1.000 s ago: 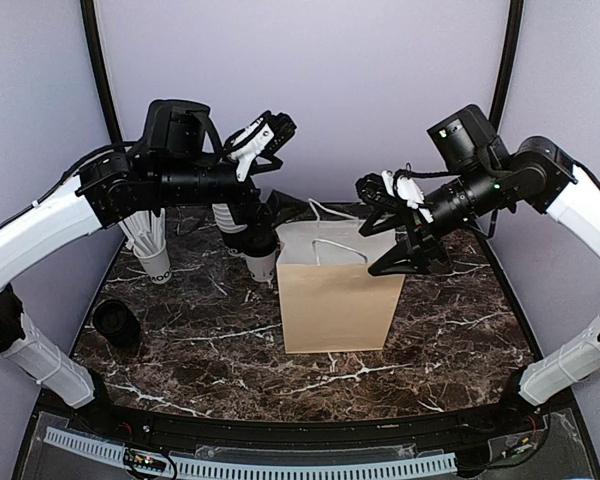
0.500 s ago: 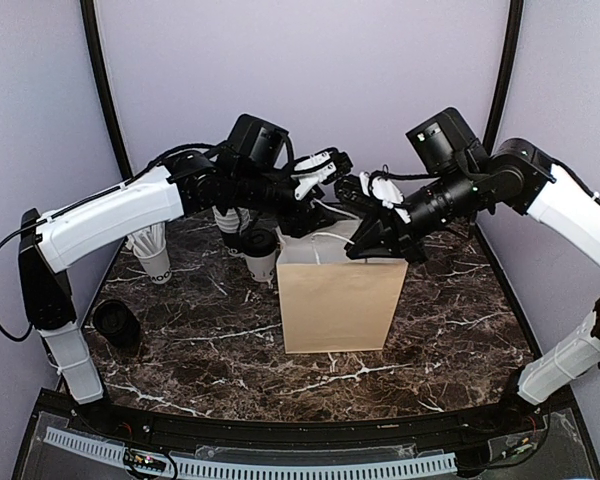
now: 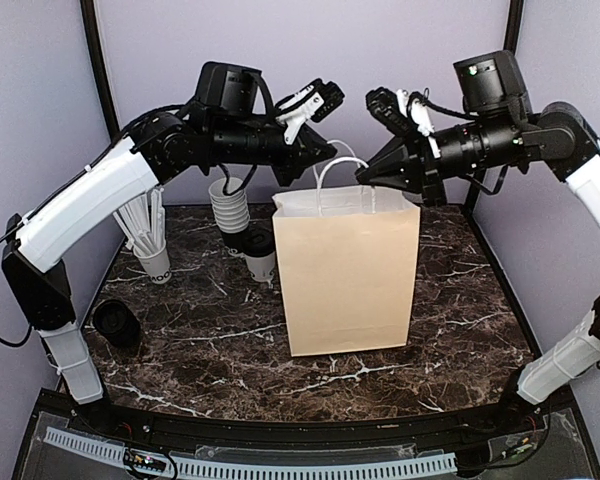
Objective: Pack the takeout coffee
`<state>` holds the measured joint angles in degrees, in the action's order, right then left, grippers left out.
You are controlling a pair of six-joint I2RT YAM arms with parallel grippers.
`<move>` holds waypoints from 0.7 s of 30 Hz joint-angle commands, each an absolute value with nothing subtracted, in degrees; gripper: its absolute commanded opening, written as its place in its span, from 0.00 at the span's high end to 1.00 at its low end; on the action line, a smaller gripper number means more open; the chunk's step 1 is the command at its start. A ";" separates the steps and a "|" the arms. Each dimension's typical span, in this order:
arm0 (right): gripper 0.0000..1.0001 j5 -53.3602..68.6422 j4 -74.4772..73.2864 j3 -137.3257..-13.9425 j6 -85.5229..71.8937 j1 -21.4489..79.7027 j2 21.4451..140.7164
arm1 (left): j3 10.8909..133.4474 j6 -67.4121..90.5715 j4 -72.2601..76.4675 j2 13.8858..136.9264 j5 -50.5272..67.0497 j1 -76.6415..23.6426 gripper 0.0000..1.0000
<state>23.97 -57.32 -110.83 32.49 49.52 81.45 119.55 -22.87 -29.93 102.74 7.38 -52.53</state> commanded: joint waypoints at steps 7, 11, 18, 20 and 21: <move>1.00 24.10 -55.87 -118.55 32.09 47.71 81.64 | 132.35 -23.40 -31.00 103.16 9.27 -52.34 1.00; 1.00 23.51 -55.83 -118.61 32.29 47.64 81.67 | 135.90 -23.92 -31.56 104.77 9.08 -52.32 1.00; 1.00 22.23 -55.78 -118.66 32.69 47.57 81.89 | 136.49 -24.86 -31.13 105.52 8.06 -52.38 1.00; 1.00 22.00 -55.80 -118.65 32.85 47.60 82.08 | 136.49 -24.87 -31.12 105.66 8.15 -52.35 1.00; 1.00 21.98 -55.78 -118.65 32.87 47.55 82.09 | 136.49 -24.87 -31.11 105.70 8.16 -52.33 1.00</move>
<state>22.79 -57.06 -117.43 32.51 47.92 81.82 135.06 -24.01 -30.94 105.78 8.01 -52.53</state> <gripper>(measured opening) 0.011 0.031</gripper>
